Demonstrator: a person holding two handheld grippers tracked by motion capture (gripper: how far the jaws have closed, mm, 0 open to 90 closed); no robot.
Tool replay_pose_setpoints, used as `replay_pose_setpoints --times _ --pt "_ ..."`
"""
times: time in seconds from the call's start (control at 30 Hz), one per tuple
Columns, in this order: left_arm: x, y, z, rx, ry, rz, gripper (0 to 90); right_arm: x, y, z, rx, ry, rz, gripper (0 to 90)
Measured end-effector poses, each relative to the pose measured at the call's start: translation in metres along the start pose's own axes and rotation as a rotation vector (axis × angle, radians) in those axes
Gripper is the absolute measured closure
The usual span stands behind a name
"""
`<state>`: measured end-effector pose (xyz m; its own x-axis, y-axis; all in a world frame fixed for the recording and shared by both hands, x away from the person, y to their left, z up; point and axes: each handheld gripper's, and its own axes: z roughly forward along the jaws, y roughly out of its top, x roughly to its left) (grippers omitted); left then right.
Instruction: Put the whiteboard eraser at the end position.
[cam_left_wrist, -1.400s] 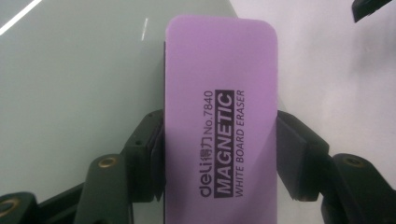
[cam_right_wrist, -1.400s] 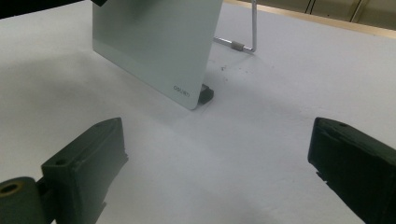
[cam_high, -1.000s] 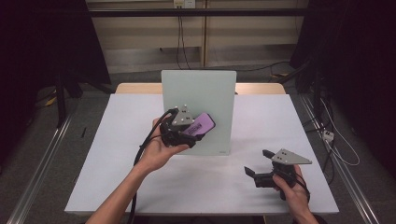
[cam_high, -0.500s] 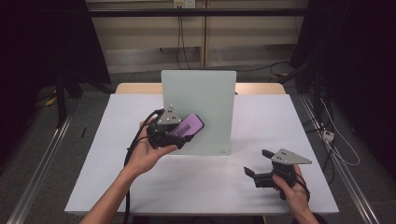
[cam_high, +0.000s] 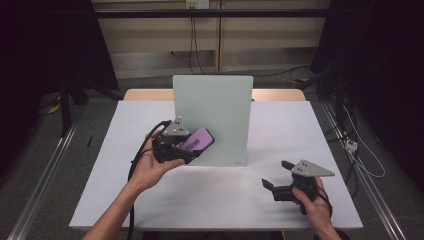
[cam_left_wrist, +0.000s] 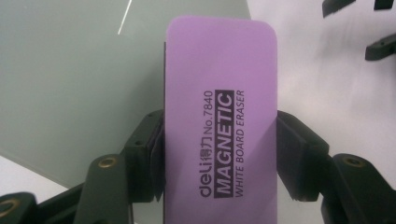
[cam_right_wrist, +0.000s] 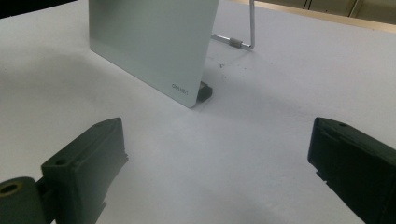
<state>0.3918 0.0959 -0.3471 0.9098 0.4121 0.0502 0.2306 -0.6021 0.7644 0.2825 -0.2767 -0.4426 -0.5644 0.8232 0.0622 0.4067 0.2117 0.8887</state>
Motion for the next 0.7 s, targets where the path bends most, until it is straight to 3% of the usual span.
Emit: replay_pose_setpoints --times 0.03,0.07,0.17,0.3,0.57,0.7 --pt "-0.002 0.001 -0.001 0.016 0.035 0.004 40.8 0.0 0.0 0.0 0.0 -0.002 0.003 4.0" --pt "-0.001 0.001 -0.001 0.008 0.004 0.002 40.9 0.0 0.0 -0.001 -0.002 -0.003 0.002 4.0" --pt "-0.003 0.0 -0.001 -0.001 0.003 -0.009 40.8 0.0 0.0 -0.001 -0.001 -0.001 0.002 4.0" --pt "-0.006 -0.001 0.001 0.024 -0.008 0.01 40.8 0.0 0.0 0.001 -0.001 0.01 -0.003 4.0" --pt "-0.012 -0.005 0.009 0.078 -0.027 0.01 40.8 -0.001 0.001 0.003 -0.002 0.025 -0.012 3.9" --pt "-0.016 -0.005 0.014 0.101 -0.059 0.022 40.8 0.0 0.001 0.005 0.002 0.035 -0.016 3.9"
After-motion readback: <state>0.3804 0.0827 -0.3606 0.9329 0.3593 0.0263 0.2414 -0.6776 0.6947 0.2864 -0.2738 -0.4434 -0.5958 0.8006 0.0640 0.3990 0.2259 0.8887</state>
